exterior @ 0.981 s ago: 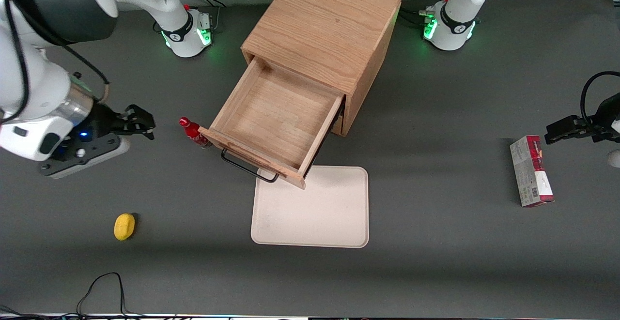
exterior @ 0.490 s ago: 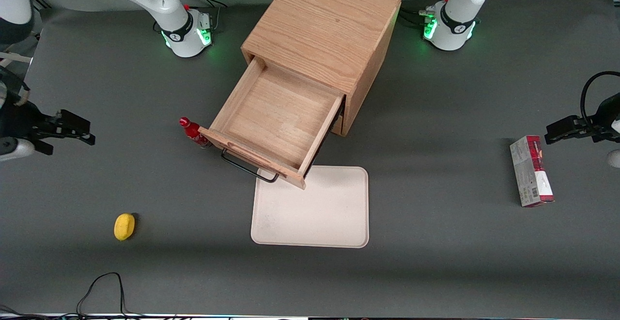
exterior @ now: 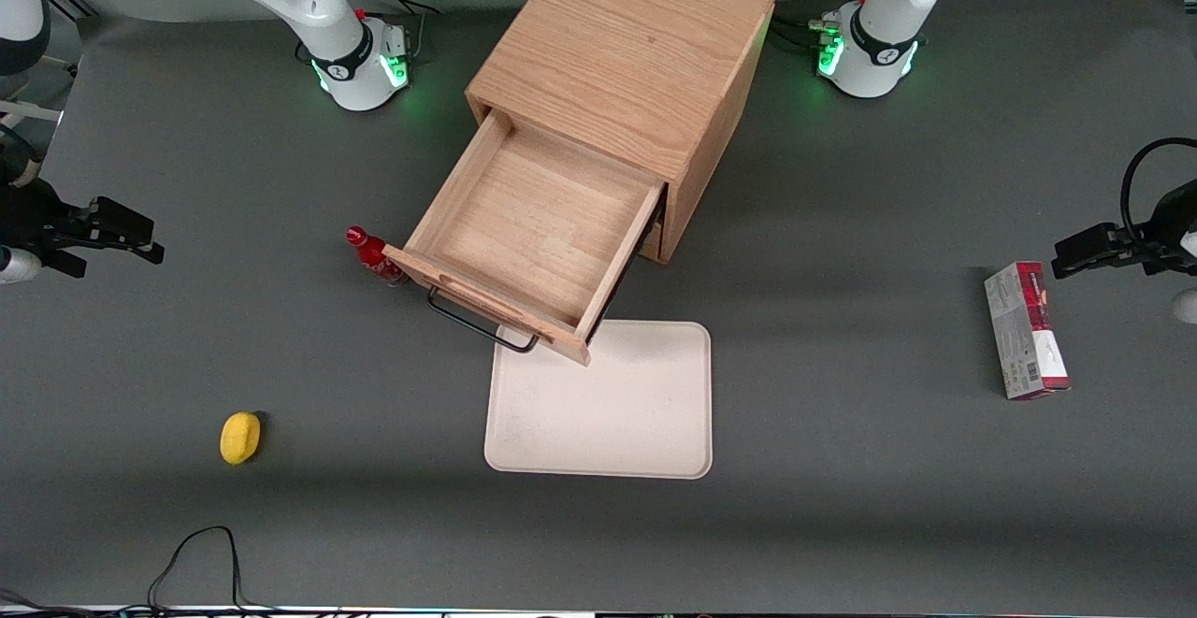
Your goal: Open upper drawer
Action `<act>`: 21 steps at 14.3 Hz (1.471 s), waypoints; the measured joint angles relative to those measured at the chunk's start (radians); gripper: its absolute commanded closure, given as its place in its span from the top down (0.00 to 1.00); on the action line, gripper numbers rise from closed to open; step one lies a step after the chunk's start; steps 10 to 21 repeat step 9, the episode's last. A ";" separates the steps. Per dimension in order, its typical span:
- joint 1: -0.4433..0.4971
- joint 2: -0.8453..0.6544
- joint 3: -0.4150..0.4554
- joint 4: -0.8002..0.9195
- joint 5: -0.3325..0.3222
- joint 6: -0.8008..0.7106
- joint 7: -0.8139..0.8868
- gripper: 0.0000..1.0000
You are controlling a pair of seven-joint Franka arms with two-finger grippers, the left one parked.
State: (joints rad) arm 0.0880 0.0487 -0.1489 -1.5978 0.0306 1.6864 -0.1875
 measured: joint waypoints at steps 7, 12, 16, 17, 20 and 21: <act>0.000 0.000 0.000 -0.012 -0.027 -0.010 0.002 1.00; -0.001 0.000 0.000 -0.012 -0.028 -0.018 0.006 1.00; -0.001 0.000 0.000 -0.012 -0.028 -0.018 0.006 1.00; -0.001 0.000 0.000 -0.012 -0.028 -0.018 0.006 1.00; -0.001 0.000 0.000 -0.012 -0.028 -0.018 0.006 1.00; -0.001 0.000 0.000 -0.012 -0.028 -0.018 0.006 1.00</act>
